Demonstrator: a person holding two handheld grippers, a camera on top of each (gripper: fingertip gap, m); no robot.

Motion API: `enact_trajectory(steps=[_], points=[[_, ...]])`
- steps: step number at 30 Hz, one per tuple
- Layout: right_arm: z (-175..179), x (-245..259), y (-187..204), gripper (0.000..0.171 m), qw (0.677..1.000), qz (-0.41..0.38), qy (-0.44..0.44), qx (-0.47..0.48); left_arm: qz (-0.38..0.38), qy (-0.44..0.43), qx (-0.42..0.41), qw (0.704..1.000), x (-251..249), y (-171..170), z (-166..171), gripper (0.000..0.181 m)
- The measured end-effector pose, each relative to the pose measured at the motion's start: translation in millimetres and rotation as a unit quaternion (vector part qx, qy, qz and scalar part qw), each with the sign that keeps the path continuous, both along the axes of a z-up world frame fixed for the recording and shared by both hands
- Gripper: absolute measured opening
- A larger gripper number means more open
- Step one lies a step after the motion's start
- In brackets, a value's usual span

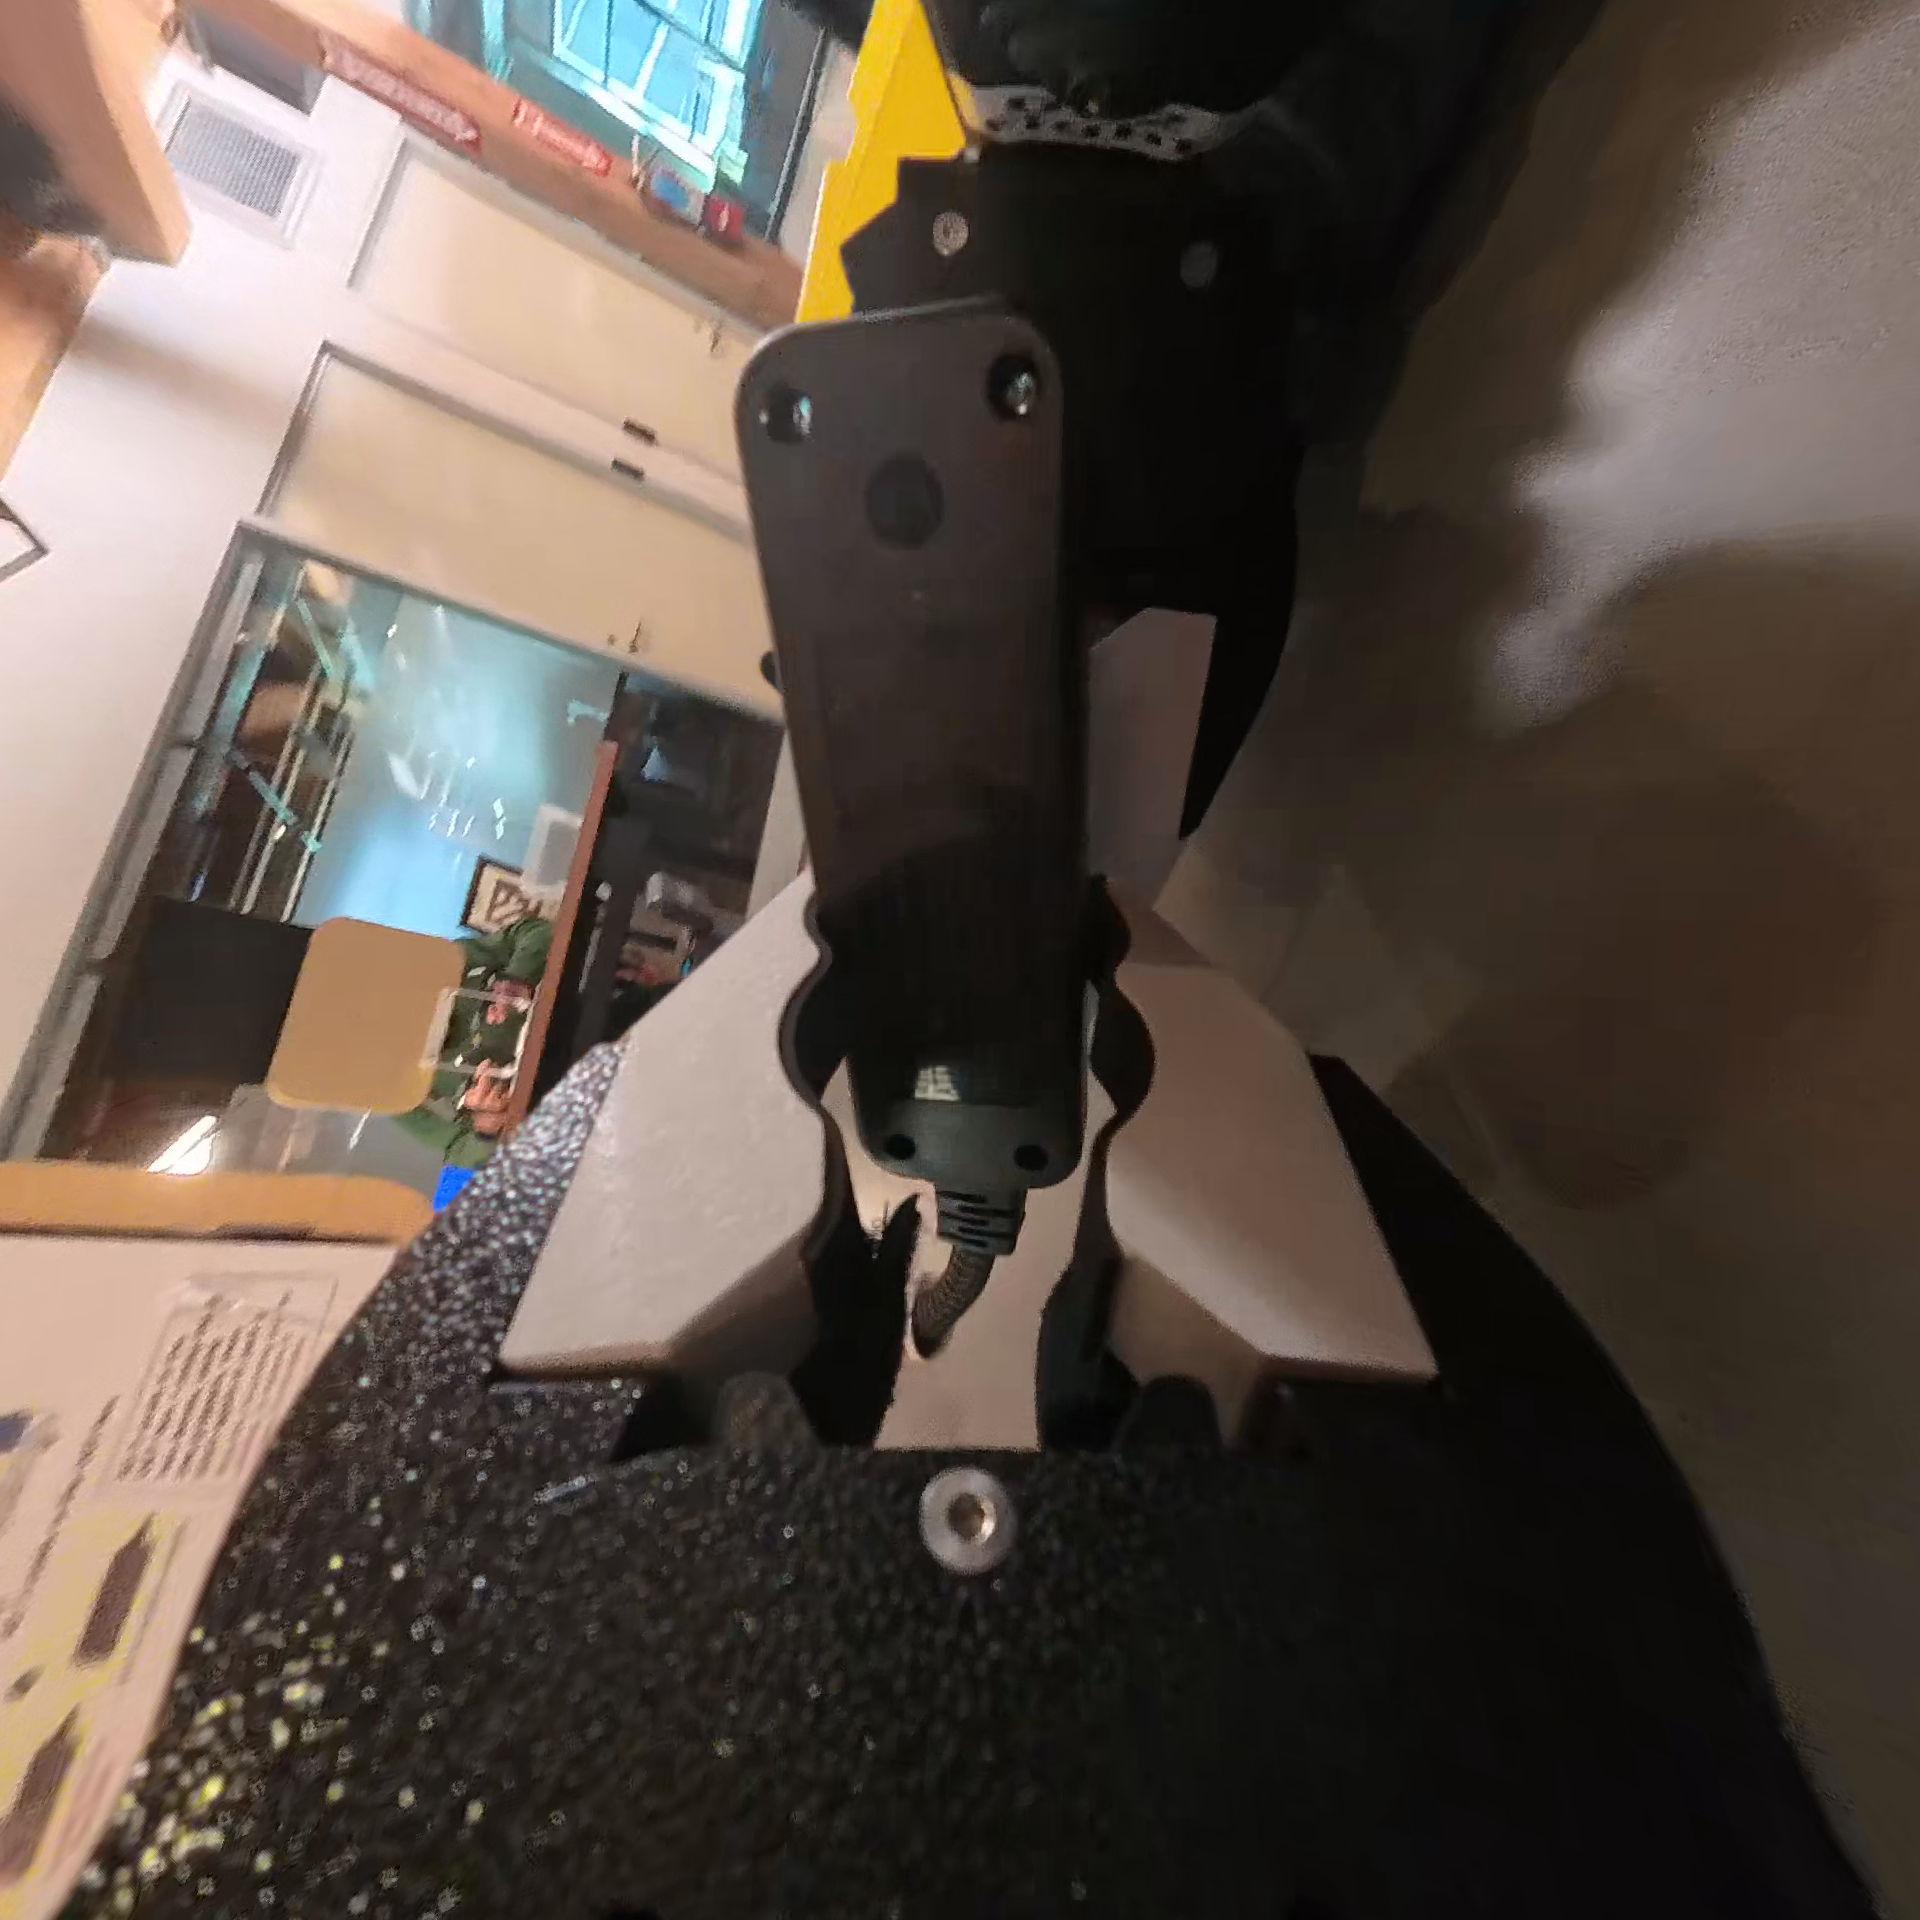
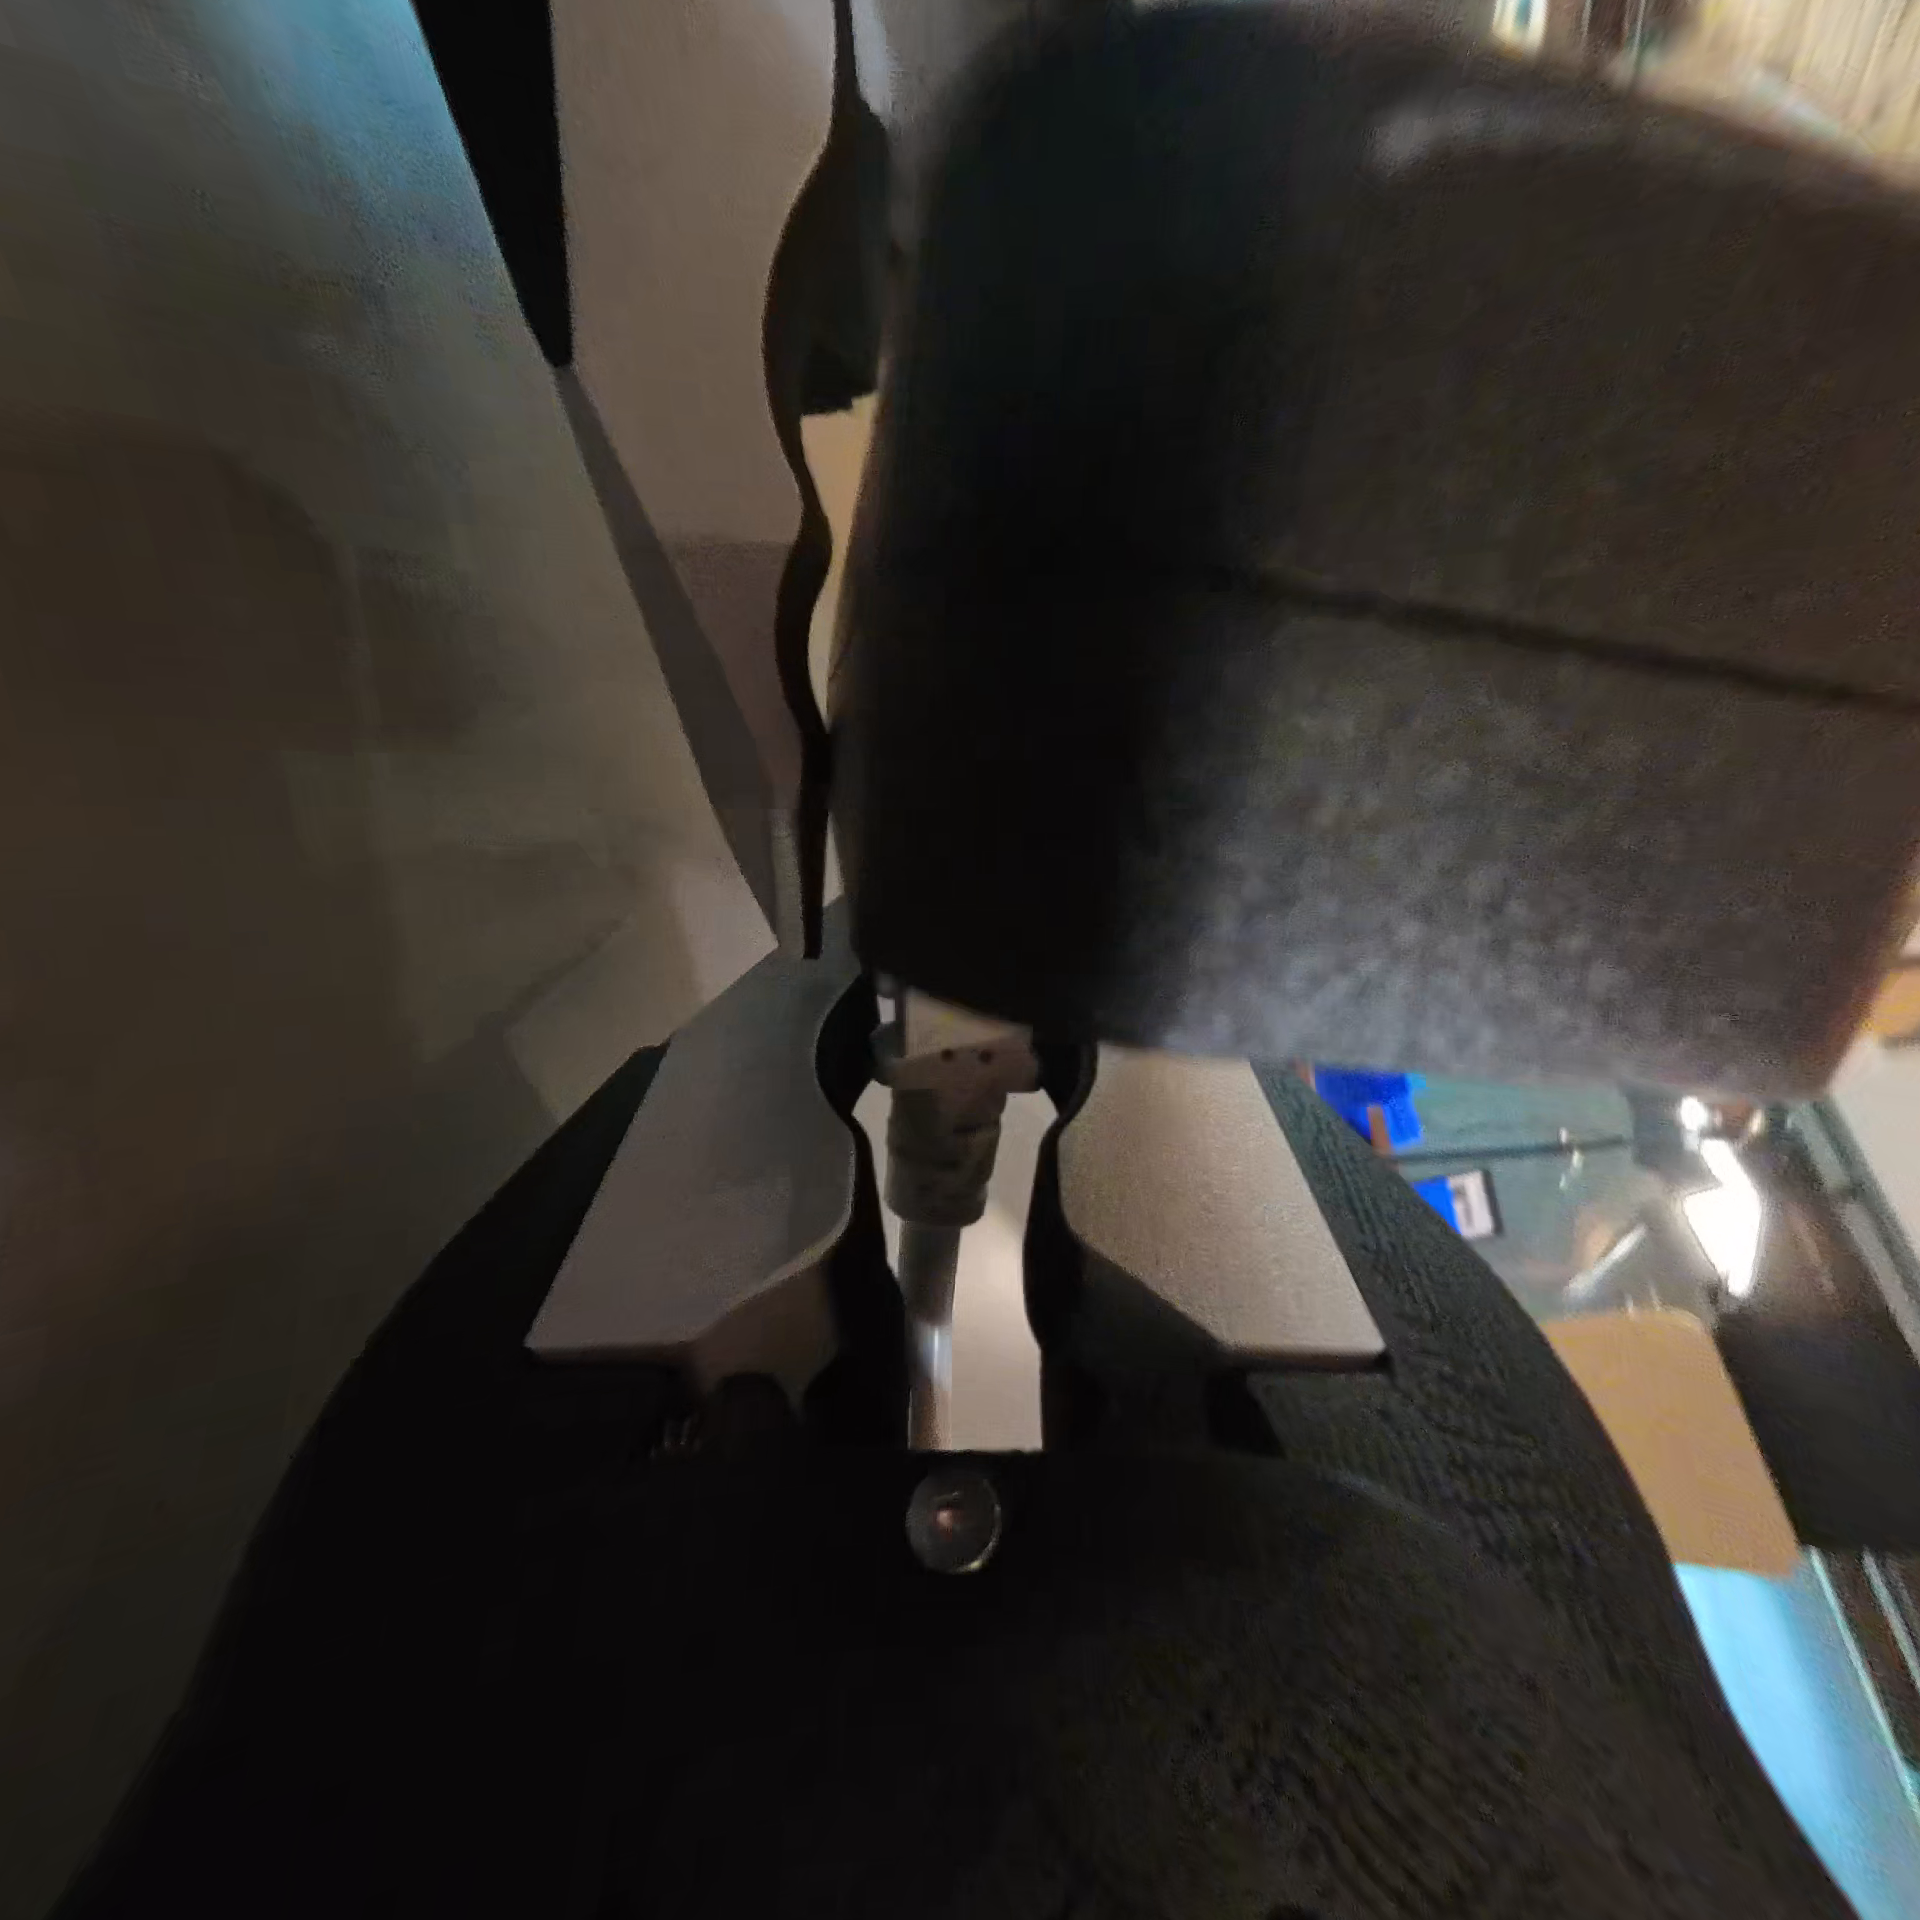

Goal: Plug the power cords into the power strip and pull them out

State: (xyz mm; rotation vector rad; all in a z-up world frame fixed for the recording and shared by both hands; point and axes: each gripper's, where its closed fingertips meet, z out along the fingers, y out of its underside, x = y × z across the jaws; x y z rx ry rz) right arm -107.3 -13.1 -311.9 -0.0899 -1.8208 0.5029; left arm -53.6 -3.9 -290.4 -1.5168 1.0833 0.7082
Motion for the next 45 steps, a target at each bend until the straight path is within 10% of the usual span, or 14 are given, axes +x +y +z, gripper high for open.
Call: enact_trajectory(steps=[1,10,45], points=[[-2,-1,10,0.022,1.0,-0.019,-0.009,-0.006,-0.012,-0.007,-0.006,1.0,-2,8,-2,0.043],[-32,-9,93,0.023,0.983,-0.168,-0.066,0.017,-0.058,-0.062,-0.036,0.996,-20,74,-31,0.044],[-27,4,82,0.024,0.988,-0.151,-0.039,0.014,-0.146,-0.115,-0.053,0.981,-5,57,-29,0.042]])
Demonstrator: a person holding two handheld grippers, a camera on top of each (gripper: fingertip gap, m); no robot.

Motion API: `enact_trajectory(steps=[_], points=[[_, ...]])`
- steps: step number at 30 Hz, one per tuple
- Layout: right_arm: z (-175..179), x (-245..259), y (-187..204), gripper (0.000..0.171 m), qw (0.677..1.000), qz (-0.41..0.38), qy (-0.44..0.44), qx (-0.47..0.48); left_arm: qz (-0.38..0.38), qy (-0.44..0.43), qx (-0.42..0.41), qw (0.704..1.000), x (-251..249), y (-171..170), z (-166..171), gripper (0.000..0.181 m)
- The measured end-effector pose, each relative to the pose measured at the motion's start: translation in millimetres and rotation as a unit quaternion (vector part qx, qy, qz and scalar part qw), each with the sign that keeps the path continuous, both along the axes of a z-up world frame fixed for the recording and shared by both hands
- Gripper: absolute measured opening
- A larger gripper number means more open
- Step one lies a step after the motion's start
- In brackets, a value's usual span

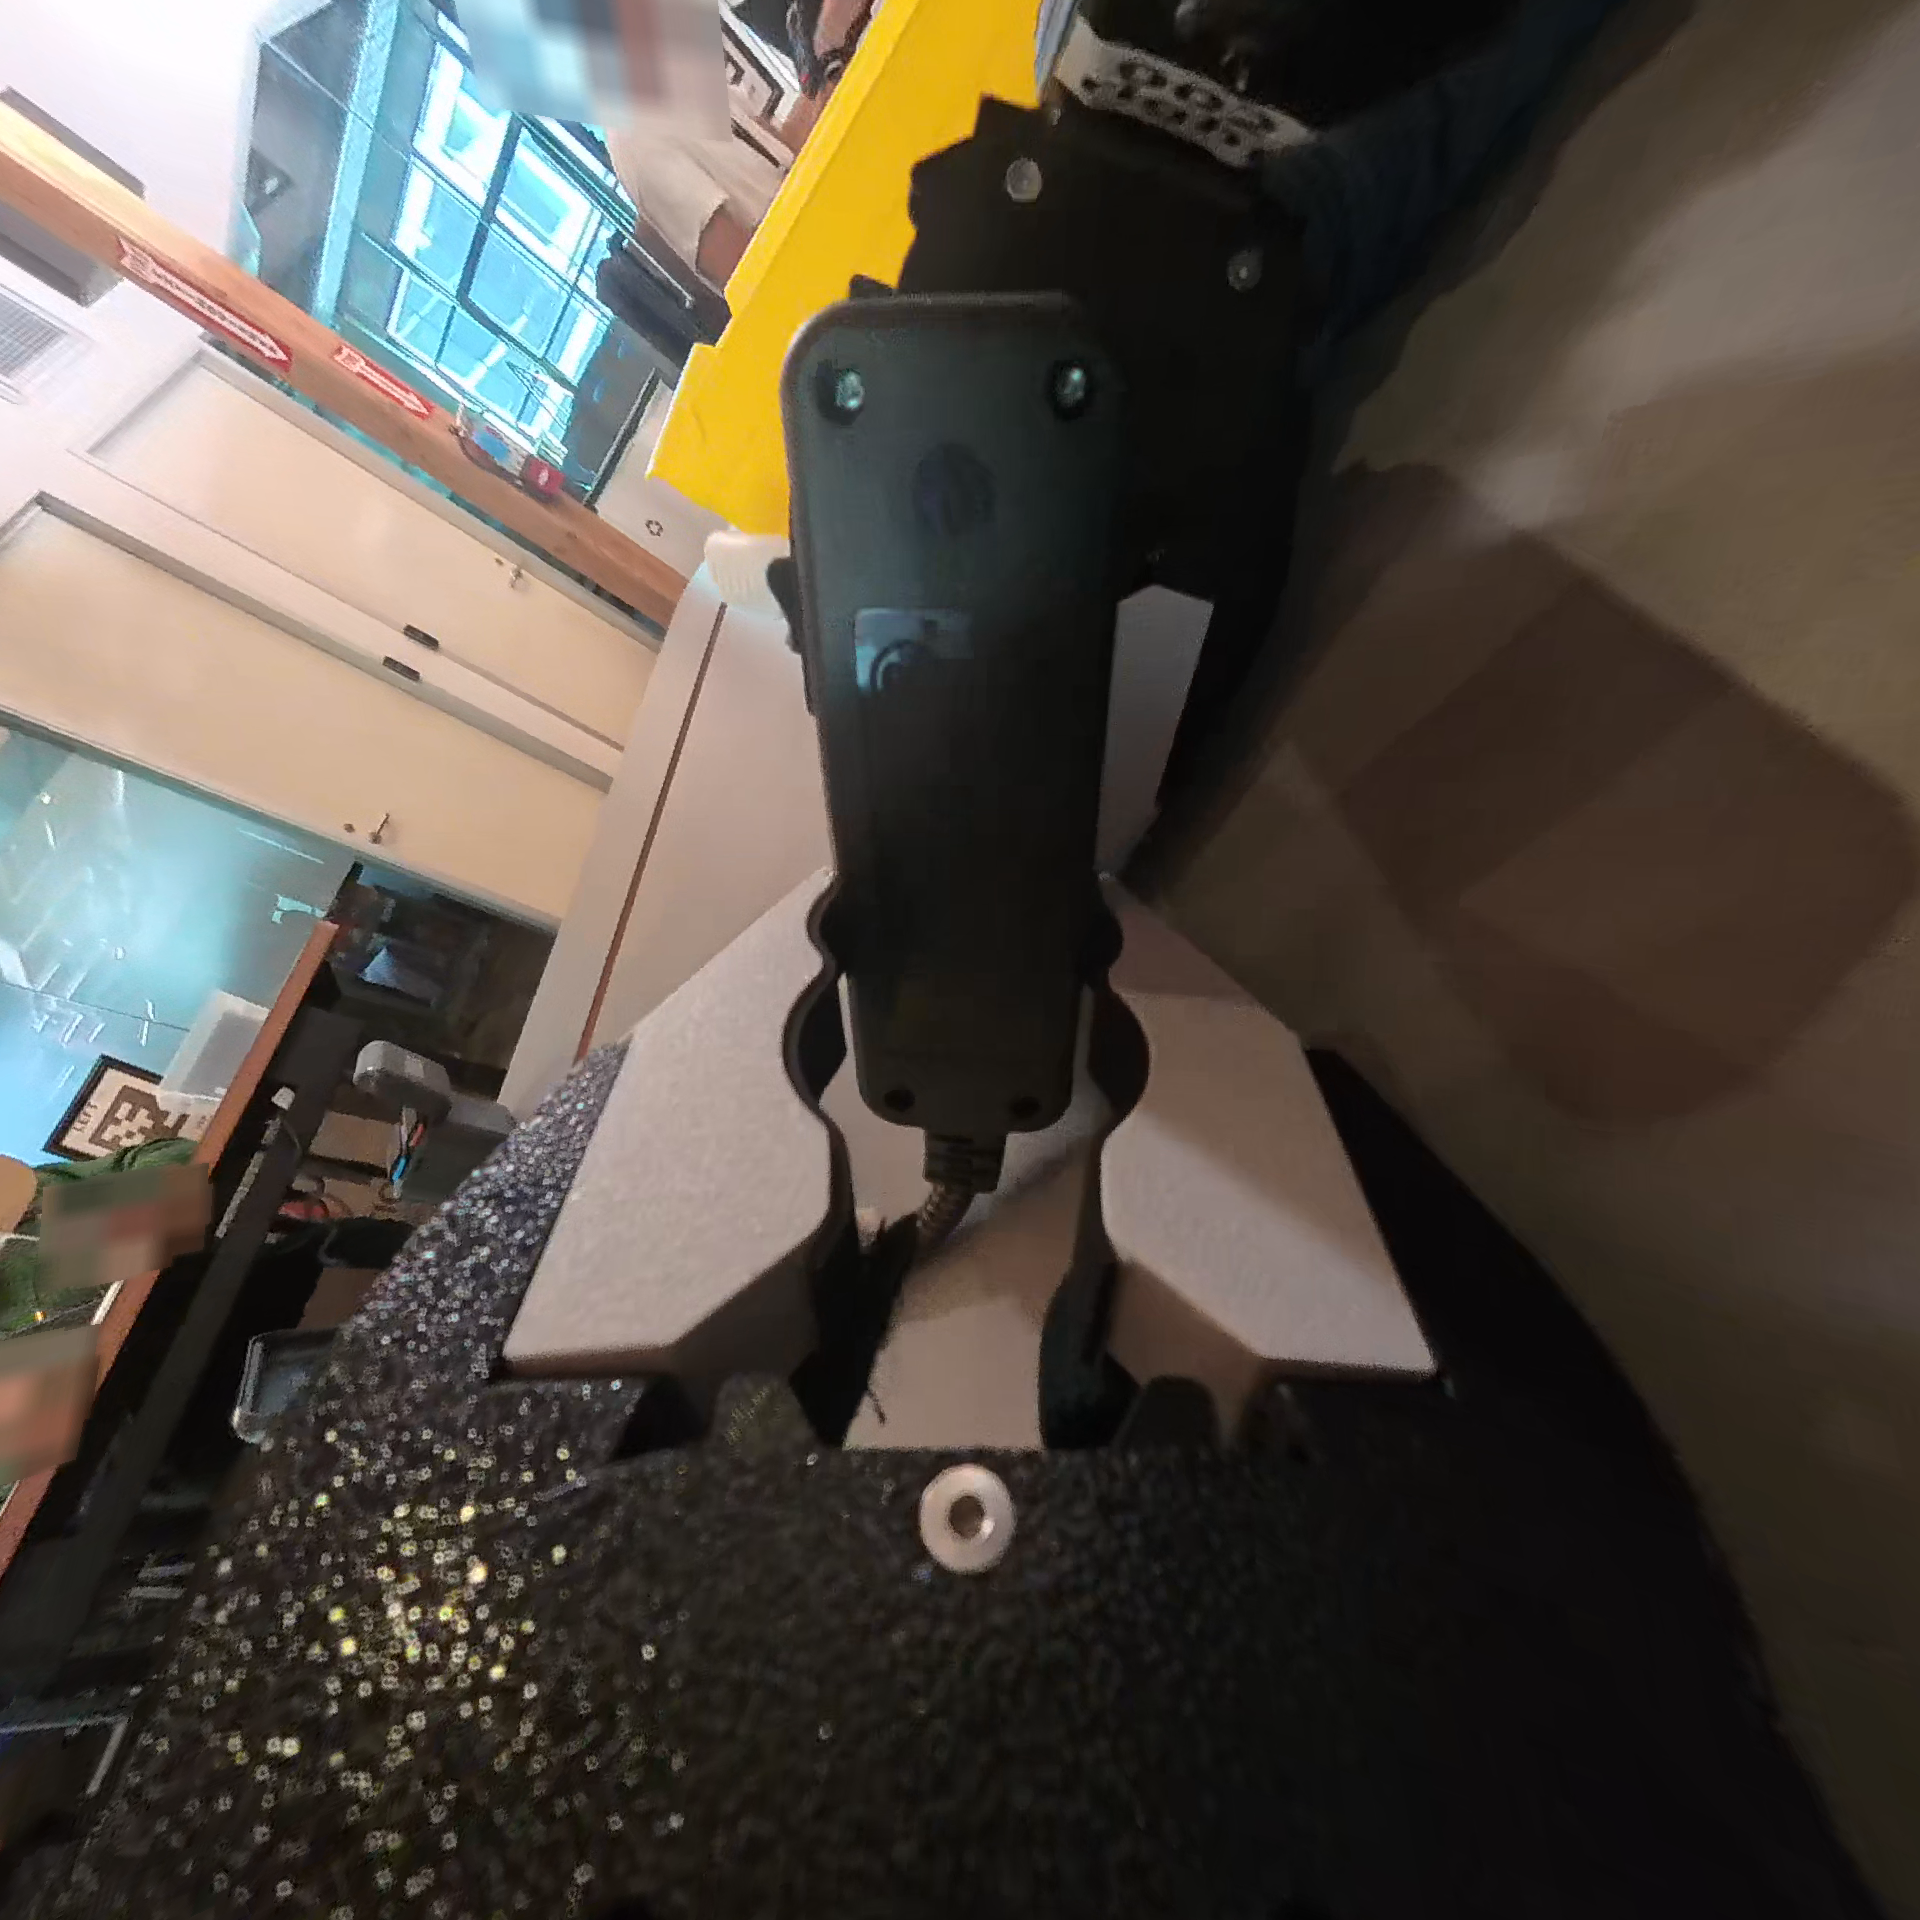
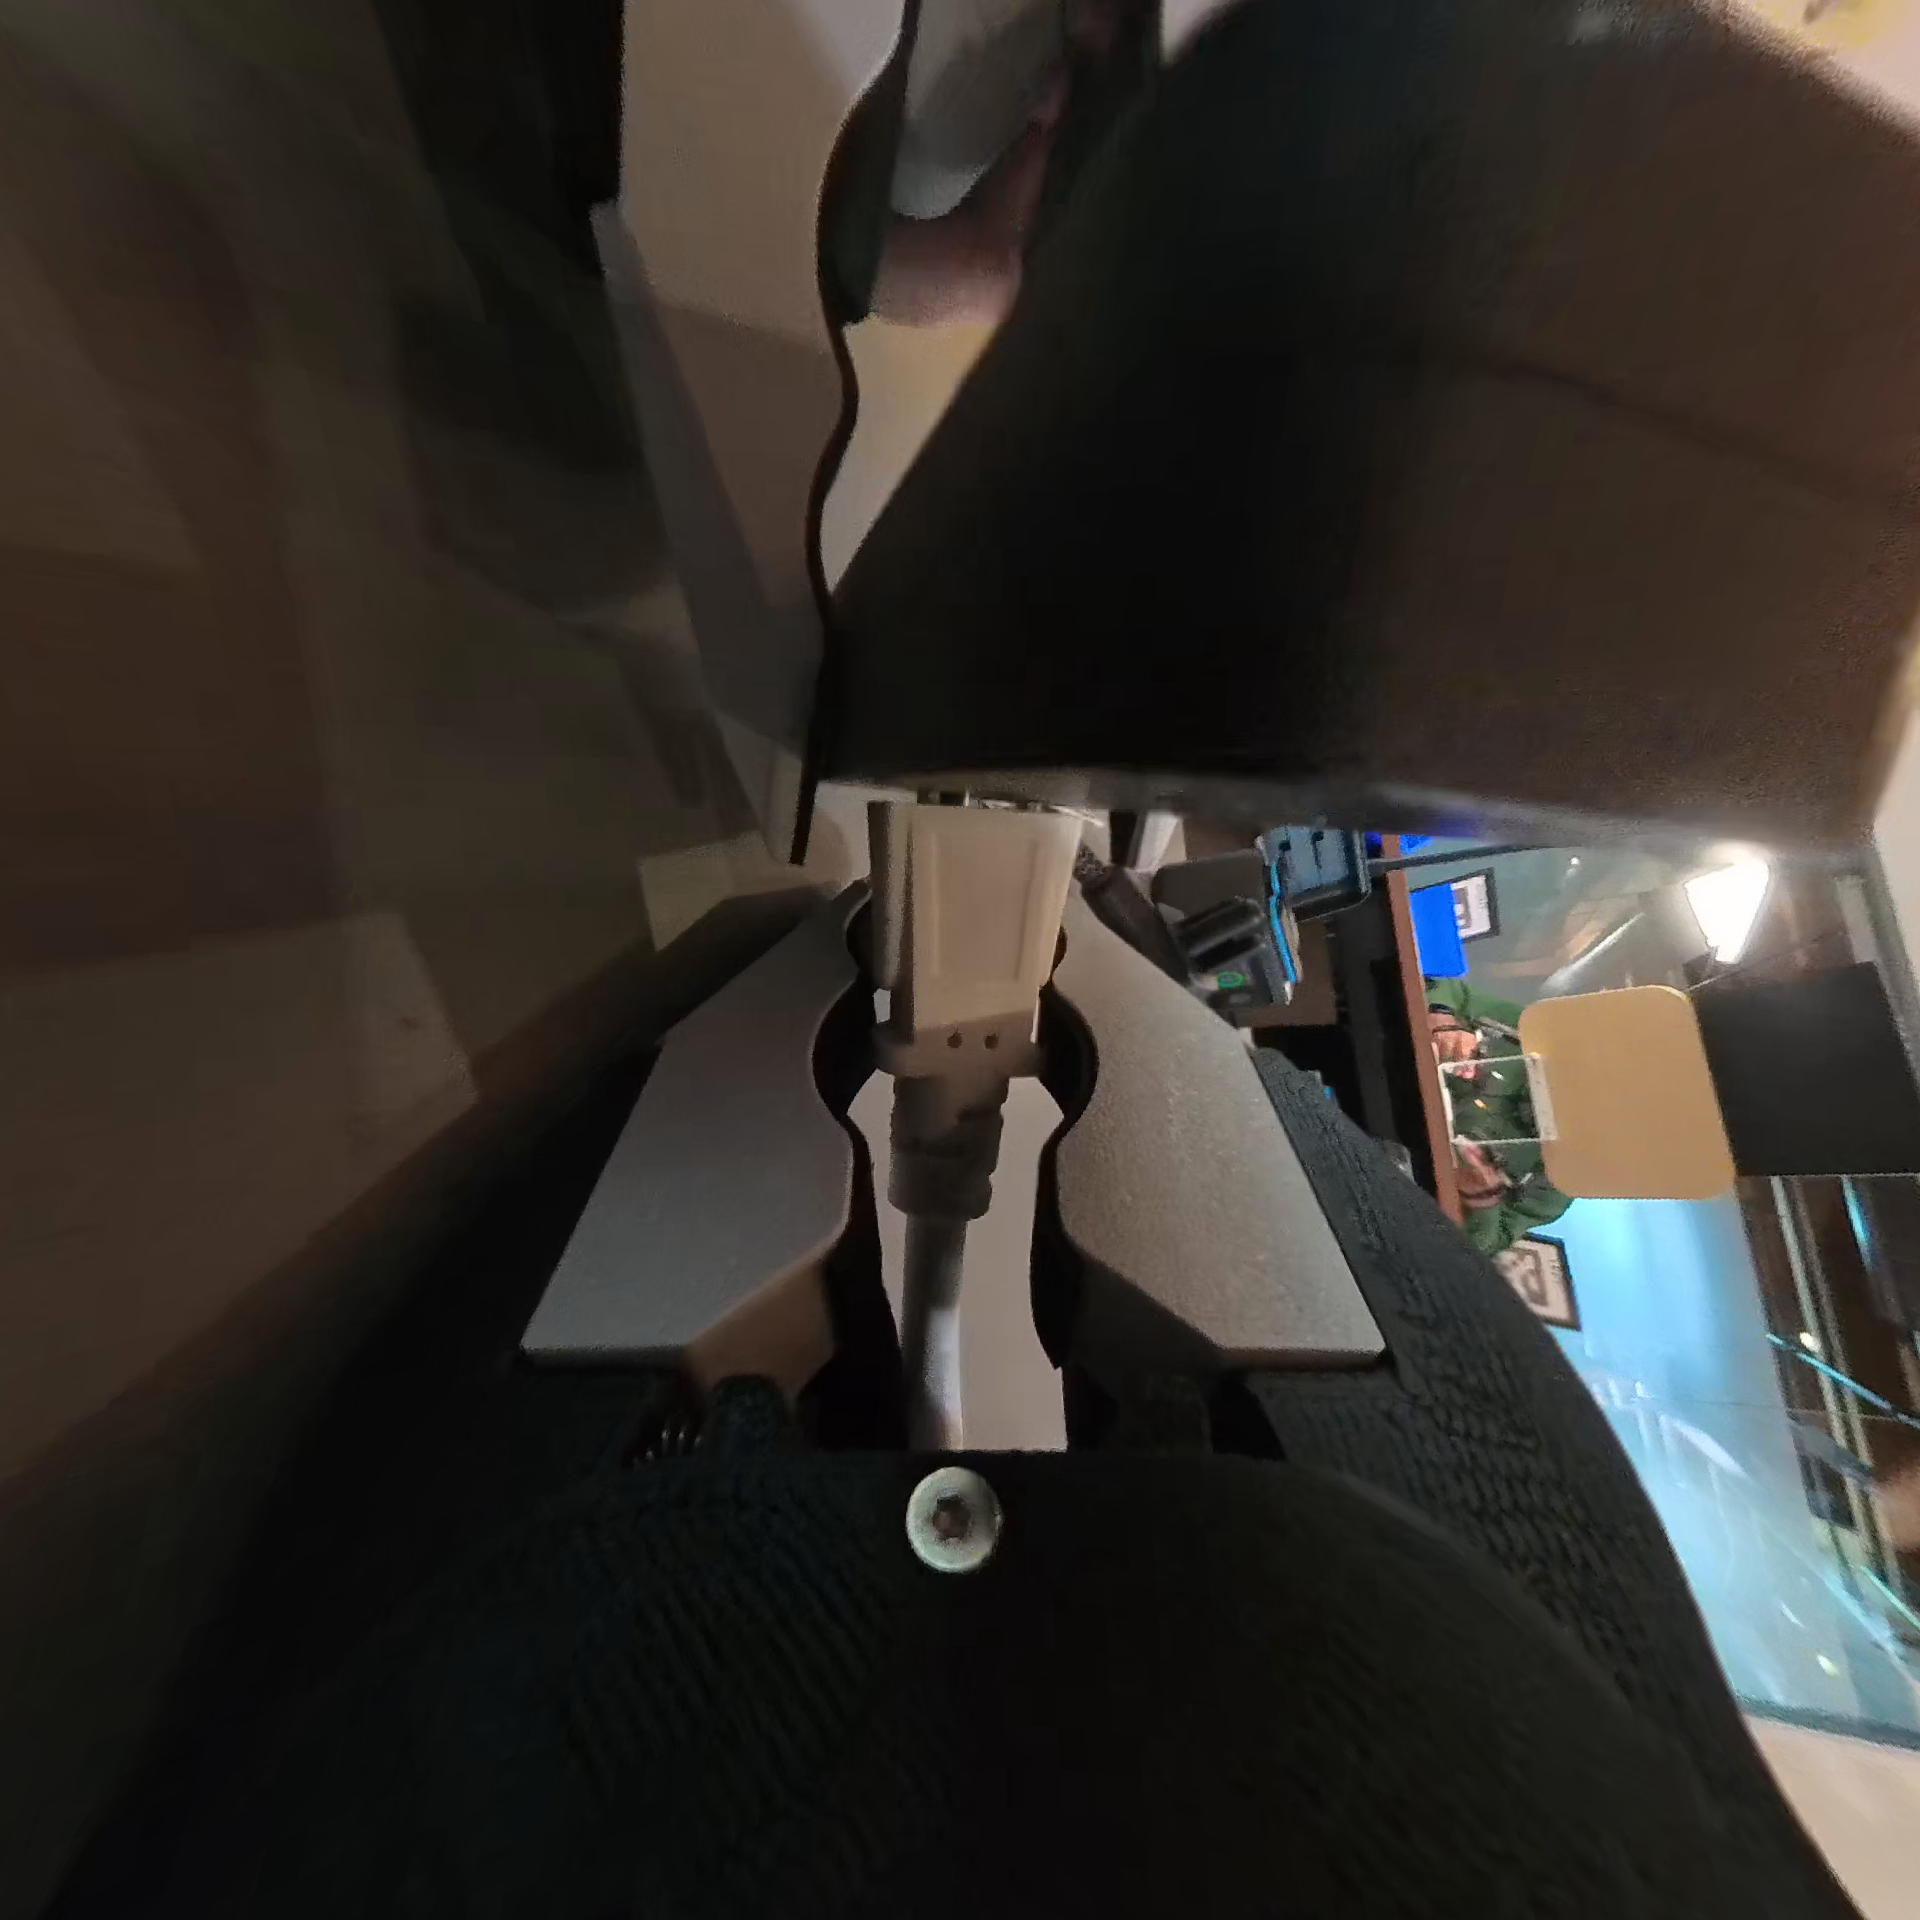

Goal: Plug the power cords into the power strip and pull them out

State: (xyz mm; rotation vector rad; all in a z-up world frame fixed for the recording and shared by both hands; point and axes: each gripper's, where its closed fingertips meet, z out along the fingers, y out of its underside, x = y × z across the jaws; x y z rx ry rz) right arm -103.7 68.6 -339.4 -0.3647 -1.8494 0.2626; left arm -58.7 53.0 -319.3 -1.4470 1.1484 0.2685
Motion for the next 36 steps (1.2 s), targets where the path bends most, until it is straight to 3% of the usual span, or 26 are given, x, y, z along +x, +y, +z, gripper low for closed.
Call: enact_trajectory(steps=[9,36], points=[[2.8,-0.5,-3.4,0.028,1.0,0.019,0.018,0.011,0.036,0.056,0.029,0.997,-4.7,6.8,-4.9,0.049],[4.7,-0.5,-2.8,0.029,0.999,0.021,0.023,-0.006,0.033,0.02,0.009,0.999,-7.5,8.8,-5.2,0.048]])
